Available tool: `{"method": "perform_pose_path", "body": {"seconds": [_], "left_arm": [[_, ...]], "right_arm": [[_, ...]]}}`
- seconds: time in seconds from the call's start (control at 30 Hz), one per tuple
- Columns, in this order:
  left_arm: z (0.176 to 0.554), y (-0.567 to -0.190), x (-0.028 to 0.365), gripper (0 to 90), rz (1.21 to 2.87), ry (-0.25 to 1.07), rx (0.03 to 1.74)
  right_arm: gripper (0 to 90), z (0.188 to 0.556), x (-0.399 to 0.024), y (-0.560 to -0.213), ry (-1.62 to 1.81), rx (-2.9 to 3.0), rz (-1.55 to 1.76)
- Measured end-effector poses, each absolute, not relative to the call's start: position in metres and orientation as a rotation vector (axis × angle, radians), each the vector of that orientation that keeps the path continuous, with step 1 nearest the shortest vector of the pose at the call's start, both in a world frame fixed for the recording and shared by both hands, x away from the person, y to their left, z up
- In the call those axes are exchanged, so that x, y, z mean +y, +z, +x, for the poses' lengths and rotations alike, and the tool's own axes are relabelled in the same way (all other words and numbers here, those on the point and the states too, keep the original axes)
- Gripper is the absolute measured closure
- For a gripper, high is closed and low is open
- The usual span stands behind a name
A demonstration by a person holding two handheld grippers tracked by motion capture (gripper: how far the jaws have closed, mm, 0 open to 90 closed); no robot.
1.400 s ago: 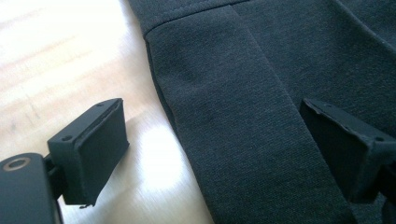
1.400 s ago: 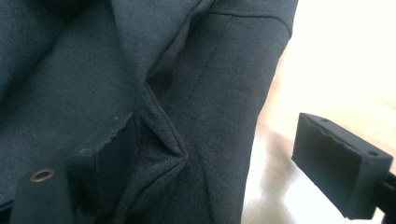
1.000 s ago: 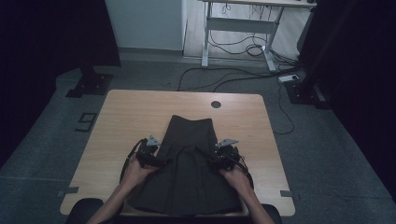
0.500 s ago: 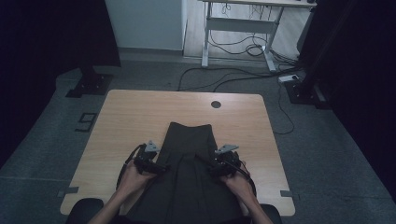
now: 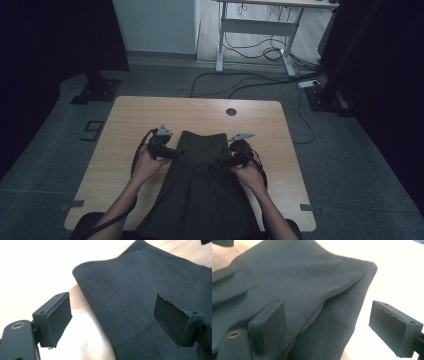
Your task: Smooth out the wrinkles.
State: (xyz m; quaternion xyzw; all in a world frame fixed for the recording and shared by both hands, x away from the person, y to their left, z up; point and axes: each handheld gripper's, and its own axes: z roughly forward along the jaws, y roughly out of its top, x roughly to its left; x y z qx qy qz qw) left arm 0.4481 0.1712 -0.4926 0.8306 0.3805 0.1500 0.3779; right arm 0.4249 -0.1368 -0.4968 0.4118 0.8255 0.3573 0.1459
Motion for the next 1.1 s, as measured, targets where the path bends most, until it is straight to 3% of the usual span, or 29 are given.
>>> {"method": "perform_pose_path", "body": {"seconds": [0.3,0.8,0.9,0.93,1.03,1.1], "left_arm": [[0.475,-0.509,0.167,15.1,2.148,0.36,1.02],[0.491,-0.542,0.167,13.2,2.205,0.34,1.064],[0.491,-0.544,0.167,13.7,2.191,0.341,1.067],[0.49,-0.543,0.167,13.8,2.189,0.343,1.077],[0.488,-0.542,0.164,16.3,2.184,0.349,1.096],[0.485,-0.541,0.162,22.7,2.184,0.342,1.09]], "right_arm": [[13.6,0.464,-0.122,-0.503,0.988,2.364,1.248],[15.2,0.482,-0.125,-0.54,0.892,2.364,1.317],[20.3,0.482,-0.125,-0.541,0.913,2.363,1.318],[30.8,0.481,-0.124,-0.539,0.935,2.386,1.284],[39.3,0.48,-0.122,-0.537,0.933,2.407,1.278],[48.8,0.478,-0.12,-0.536,0.944,2.421,1.277]]}}
